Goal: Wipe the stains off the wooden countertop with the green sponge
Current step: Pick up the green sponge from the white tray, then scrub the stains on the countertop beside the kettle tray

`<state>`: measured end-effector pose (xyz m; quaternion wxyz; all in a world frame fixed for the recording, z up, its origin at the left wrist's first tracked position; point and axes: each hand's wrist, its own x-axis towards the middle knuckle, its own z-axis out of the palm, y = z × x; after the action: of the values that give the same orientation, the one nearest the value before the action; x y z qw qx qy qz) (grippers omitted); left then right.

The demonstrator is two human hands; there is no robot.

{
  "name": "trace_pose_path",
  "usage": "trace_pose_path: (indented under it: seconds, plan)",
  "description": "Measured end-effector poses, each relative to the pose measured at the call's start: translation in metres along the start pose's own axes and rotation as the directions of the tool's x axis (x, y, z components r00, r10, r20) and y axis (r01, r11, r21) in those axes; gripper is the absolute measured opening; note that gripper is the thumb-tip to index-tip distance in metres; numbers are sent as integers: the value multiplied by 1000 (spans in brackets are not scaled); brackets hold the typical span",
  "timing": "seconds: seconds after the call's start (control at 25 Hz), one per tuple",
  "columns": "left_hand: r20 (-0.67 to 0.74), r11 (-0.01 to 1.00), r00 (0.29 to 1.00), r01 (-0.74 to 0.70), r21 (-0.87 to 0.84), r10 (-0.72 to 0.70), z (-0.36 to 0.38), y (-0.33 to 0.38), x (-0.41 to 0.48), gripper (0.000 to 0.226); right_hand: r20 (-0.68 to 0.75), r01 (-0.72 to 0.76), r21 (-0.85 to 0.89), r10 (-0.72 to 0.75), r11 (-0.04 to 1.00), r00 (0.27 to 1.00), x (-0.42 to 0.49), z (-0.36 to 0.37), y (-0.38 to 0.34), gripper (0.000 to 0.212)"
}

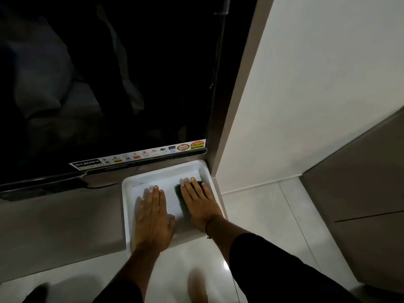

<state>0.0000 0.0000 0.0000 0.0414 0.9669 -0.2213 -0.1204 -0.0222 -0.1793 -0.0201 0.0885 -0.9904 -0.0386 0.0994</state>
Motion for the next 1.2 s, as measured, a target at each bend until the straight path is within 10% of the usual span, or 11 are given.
trace_pose_path:
  seconds: [0.44, 0.68, 0.88, 1.2]
  plan:
    - [-25, 996, 998, 65, 63, -64, -25, 23, 9, 91, -99, 29, 52, -24, 998, 995, -7, -20, -1, 78]
    - [-94, 978, 975, -191, 86, 199, -82, 100, 7, 89, -330, -128, 88, 150, 988, 932, -95, -82, 52, 71]
    - [-135, 852, 841, -513, 105, 524, -85, 247, 17, 81, -418, -434, 89, 430, 896, 800, -224, -104, 184, 85]
    - [-77, 497, 491, -859, 121, 868, -30, 564, 37, 79, -424, -858, 171, 822, 485, 380, -476, -133, 427, 95]
